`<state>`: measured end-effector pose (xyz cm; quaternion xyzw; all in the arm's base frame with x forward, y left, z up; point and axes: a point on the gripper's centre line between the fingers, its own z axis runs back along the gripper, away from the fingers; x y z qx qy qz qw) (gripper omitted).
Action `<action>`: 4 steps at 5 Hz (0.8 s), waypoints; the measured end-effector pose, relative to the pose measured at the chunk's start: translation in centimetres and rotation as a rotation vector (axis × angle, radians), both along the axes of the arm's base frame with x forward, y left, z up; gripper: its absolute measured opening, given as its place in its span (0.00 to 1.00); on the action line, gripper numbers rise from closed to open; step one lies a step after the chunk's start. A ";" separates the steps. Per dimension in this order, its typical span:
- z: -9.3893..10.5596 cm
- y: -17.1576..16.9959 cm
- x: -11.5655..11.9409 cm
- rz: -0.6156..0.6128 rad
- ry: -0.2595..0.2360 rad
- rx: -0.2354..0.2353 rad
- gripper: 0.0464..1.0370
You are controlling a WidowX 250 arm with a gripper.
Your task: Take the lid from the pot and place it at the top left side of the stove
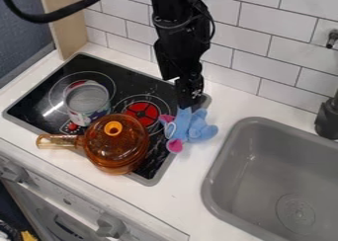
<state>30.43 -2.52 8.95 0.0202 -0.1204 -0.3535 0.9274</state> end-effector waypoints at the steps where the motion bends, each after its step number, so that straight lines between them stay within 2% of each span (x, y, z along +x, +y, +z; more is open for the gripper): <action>1: -0.9 0.0 -0.4 0.000 0.034 0.000 0.96; 3: 1.2 1.6 -2.9 0.047 -0.022 -0.036 0.96; 4: 1.9 2.6 -4.6 0.071 -0.032 -0.048 0.96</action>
